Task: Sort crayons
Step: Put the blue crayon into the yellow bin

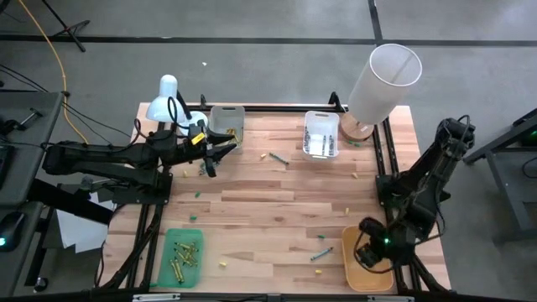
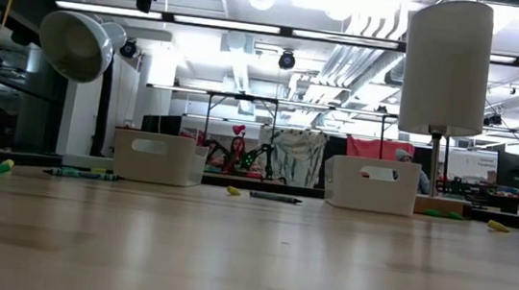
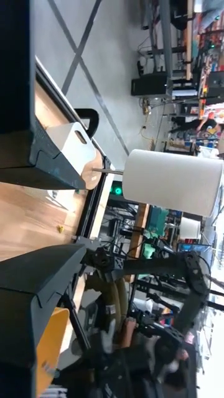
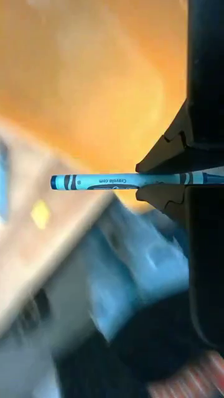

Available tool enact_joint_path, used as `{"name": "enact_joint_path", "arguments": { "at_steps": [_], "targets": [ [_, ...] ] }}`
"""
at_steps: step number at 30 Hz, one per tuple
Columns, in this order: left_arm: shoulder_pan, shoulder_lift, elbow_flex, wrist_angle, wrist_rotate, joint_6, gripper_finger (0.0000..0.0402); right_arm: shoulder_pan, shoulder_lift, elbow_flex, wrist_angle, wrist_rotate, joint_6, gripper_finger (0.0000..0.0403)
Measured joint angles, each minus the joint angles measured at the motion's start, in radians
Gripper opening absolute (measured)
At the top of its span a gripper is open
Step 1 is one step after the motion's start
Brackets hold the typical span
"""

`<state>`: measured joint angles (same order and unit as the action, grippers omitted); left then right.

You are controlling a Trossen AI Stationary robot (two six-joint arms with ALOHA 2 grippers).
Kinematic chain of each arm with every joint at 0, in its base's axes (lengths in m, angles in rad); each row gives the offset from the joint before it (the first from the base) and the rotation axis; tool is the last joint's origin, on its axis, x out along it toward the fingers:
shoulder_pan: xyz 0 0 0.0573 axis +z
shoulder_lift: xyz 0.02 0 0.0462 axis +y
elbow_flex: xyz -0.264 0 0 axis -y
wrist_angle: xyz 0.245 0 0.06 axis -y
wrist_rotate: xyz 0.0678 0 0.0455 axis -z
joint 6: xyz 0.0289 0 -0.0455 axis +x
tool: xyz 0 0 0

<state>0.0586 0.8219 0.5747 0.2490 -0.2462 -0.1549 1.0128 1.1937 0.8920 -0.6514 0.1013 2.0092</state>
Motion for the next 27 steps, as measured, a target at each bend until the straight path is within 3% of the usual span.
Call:
{"name": "enact_joint_path", "arguments": {
  "at_steps": [4, 7, 13, 27],
  "targets": [
    [0.0, 0.0, 0.0, 0.001, 0.0, 0.018, 0.014, -0.025, 0.087, 0.161, -0.341, -0.007, 0.003, 0.0],
    [0.0, 0.0, 0.0, 0.001, 0.0, 0.0, 0.014, -0.033, 0.14, 0.216, -0.429, -0.075, 0.01, 0.0],
    [0.0, 0.0, 0.0, 0.001, 0.0, -0.017, 0.014, -0.028, 0.234, 0.22, -0.403, -0.159, 0.065, 0.0],
    [0.0, 0.0, 0.0, 0.001, 0.0, -0.018, 0.014, -0.1, 0.441, 0.22, -0.396, -0.164, 0.104, 0.0]
  ]
}}
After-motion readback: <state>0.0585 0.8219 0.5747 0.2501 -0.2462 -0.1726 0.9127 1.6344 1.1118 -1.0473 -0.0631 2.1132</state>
